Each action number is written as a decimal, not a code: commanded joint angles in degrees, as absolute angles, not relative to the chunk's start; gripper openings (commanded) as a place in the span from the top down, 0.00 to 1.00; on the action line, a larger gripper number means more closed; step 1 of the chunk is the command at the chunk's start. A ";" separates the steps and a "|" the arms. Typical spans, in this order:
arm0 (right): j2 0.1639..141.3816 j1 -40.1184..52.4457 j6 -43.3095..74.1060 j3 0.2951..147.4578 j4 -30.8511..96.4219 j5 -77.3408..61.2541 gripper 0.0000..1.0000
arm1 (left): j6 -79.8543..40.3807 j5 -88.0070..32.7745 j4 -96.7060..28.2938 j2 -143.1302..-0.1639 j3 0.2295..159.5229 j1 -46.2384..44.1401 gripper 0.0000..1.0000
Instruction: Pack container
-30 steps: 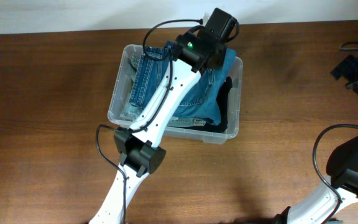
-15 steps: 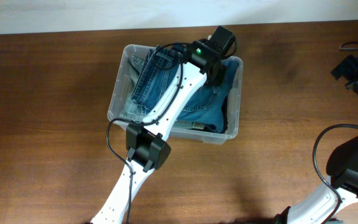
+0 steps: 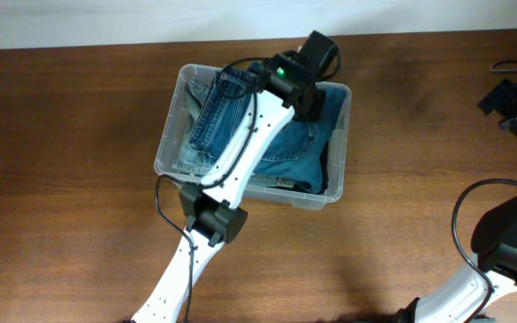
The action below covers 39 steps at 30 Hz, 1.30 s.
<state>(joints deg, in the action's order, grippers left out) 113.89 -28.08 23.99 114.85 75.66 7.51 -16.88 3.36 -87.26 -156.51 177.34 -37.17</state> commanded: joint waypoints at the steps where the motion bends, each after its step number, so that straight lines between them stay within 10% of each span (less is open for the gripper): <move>1: 114.50 -28.14 24.29 114.65 75.66 8.21 0.02 | -16.64 1.63 -90.89 -155.15 179.89 -37.21 0.99; 39: 114.50 -28.14 24.29 114.65 75.66 8.21 0.01 | -17.26 -7.53 -84.86 -155.41 178.69 -38.39 0.99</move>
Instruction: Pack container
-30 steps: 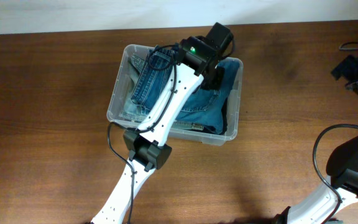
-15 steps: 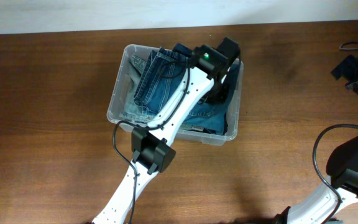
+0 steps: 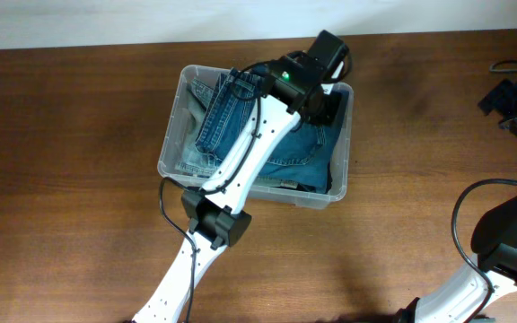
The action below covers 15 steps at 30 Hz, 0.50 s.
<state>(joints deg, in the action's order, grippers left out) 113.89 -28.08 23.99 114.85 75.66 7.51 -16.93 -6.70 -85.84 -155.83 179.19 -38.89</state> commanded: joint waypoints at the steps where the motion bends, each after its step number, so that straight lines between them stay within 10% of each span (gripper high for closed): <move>1: 114.50 -28.14 24.29 114.65 75.68 8.21 0.02 | -17.26 -7.51 -84.47 -155.65 178.14 -38.41 0.99; 15: 114.50 -28.14 24.29 114.65 75.66 8.21 0.02 | -17.21 -8.16 -86.15 -159.35 173.29 -38.74 0.96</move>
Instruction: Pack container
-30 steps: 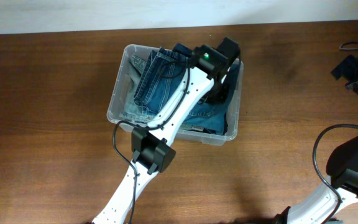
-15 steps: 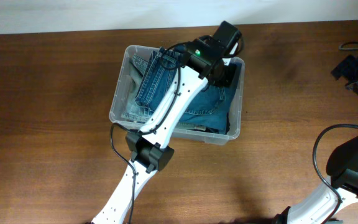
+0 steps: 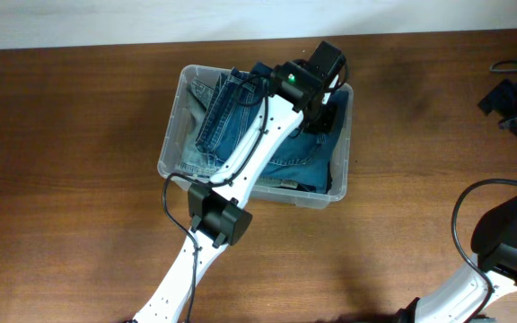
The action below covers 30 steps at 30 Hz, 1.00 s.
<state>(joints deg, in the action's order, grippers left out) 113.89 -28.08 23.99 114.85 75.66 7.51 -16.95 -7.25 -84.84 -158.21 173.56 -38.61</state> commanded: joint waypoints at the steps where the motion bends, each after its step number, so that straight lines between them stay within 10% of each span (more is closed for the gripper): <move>1: 114.50 -28.14 24.29 114.65 75.66 8.21 0.02 | -17.19 -8.14 -86.72 -159.57 173.29 -38.72 0.96; 30: 114.50 -28.14 24.29 114.65 75.68 8.21 0.02 | -17.04 -4.80 -96.71 -148.86 179.81 -41.43 0.99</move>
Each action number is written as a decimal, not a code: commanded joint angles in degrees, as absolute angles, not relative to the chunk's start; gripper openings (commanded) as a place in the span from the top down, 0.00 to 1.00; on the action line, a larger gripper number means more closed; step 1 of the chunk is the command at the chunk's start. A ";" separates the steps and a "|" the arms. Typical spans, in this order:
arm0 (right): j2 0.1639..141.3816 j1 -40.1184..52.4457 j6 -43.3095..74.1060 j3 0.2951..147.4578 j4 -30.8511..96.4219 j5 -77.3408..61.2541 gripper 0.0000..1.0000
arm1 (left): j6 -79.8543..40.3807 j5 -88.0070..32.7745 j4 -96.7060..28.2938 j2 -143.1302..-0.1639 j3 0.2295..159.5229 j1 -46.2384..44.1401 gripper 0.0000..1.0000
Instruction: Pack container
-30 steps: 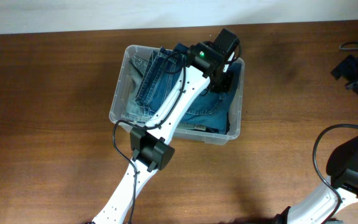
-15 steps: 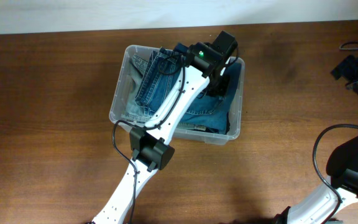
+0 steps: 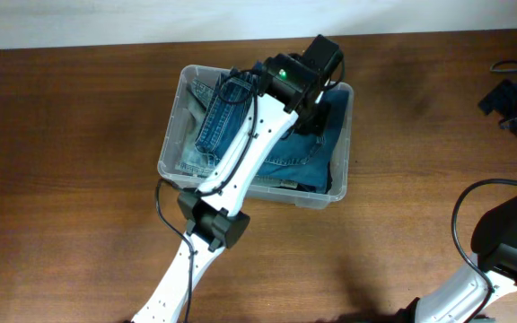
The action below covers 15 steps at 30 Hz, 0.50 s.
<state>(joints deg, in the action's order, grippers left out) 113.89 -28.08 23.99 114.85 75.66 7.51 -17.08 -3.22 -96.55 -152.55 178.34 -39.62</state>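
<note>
A clear plastic container (image 3: 170,135) sits at the back middle of the table, filled with folded blue jeans (image 3: 290,152); a lighter denim piece (image 3: 215,121) lies on top at the left. My left arm reaches across it, and the left gripper (image 3: 319,100) points down into the far right corner over the dark denim. Its fingers are hidden under the wrist. A dark shape at the right edge looks like my right gripper (image 3: 510,100), far from the container; its jaws cannot be made out.
The brown wooden table (image 3: 70,179) spreads around the container. The right arm's links and a cable loop (image 3: 501,238) occupy the front right corner. A white wall strip runs along the table's back edge.
The left wrist has shifted slightly to the left and toward the container's back edge, and the elbow has moved a little left. The jeans and the container lie as before. The right arm is still.
The left wrist was over the container's back right part on the jeans. It then stood a little further right at the corner, then pressed lower into that corner. Now it is back slightly left. The container has hardly shifted.
</note>
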 commanded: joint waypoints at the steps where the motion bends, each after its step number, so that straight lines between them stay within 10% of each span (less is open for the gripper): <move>1: 114.50 -28.14 24.29 114.65 75.68 8.21 0.02 | -17.06 -5.02 -96.71 -148.83 179.78 -42.04 0.99; 15: 114.50 -28.14 24.29 114.65 75.66 8.21 0.02 | -19.66 0.91 -95.37 -149.08 167.98 -43.44 0.99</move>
